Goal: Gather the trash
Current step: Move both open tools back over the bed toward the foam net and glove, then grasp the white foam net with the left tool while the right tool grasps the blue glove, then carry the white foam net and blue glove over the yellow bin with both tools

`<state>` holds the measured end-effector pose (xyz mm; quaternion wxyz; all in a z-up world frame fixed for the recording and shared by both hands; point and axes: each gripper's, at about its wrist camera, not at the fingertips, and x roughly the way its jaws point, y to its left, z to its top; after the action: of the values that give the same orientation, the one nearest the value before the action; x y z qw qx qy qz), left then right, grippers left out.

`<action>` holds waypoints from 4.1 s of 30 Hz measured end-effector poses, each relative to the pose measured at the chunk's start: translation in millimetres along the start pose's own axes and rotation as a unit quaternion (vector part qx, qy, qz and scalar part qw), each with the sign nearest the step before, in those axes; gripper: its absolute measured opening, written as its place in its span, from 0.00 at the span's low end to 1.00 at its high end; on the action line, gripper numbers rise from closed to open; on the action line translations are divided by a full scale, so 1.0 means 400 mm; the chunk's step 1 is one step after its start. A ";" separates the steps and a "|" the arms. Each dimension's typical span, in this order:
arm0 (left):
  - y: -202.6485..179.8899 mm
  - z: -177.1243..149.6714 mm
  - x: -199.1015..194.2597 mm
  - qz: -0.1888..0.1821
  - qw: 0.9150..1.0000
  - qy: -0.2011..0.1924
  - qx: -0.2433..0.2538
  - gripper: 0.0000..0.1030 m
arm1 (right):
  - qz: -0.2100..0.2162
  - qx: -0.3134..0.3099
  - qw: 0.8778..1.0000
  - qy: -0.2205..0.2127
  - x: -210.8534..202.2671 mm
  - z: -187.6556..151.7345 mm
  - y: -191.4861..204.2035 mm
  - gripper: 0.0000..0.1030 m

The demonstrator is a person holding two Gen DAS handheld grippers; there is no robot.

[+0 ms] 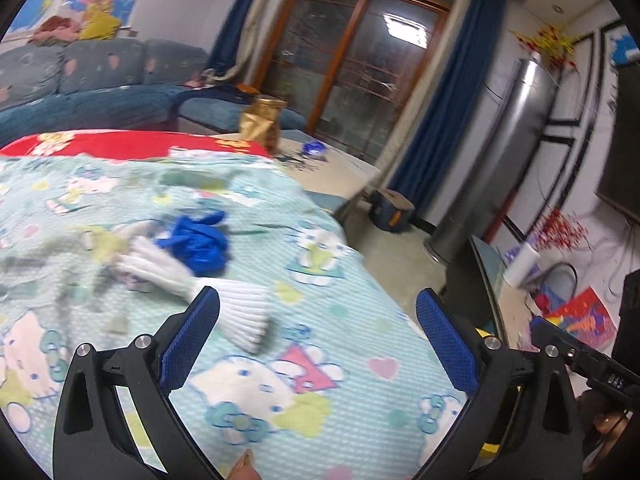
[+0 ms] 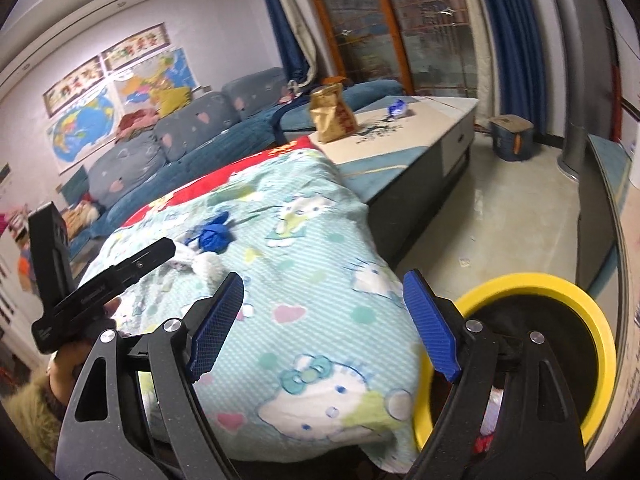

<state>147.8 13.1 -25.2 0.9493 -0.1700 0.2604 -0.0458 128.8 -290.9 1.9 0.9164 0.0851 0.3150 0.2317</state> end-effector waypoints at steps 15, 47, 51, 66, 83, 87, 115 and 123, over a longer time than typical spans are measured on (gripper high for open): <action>0.282 0.023 -0.026 0.072 0.989 -0.001 -0.126 0.90 | 0.068 -0.061 0.995 0.036 0.180 0.097 0.183 0.72; 0.413 -0.003 0.155 -0.042 0.975 0.066 -0.209 0.09 | 0.111 -0.086 0.967 0.213 0.688 0.102 0.364 0.12; 0.391 0.002 0.131 -0.039 0.980 0.056 -0.187 0.09 | 0.104 -0.087 0.972 0.190 0.646 0.088 0.361 0.05; 0.217 0.041 0.019 -0.062 0.993 0.020 -0.097 0.08 | 0.075 -0.024 0.994 0.081 0.360 0.129 0.201 0.04; -0.006 0.031 -0.018 -0.110 0.994 0.021 -0.006 0.08 | 0.037 0.009 0.999 0.009 0.134 0.123 0.055 0.04; -0.046 0.022 -0.020 -0.118 0.993 0.024 0.012 0.08 | 0.026 0.018 0.999 0.001 0.097 0.110 0.021 0.04; -0.289 -0.051 -0.023 -0.172 0.978 0.047 0.112 0.08 | -0.053 0.074 0.996 -0.022 -0.102 -0.006 -0.185 0.04; -0.362 -0.087 -0.020 -0.186 0.970 0.056 0.143 0.08 | -0.074 0.094 0.993 -0.023 -0.129 -0.041 -0.245 0.04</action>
<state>123.5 -131.7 0.5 0.9225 -0.0754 0.2674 -0.2679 119.2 -401.3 -12.9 0.9260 0.1525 0.3195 0.1310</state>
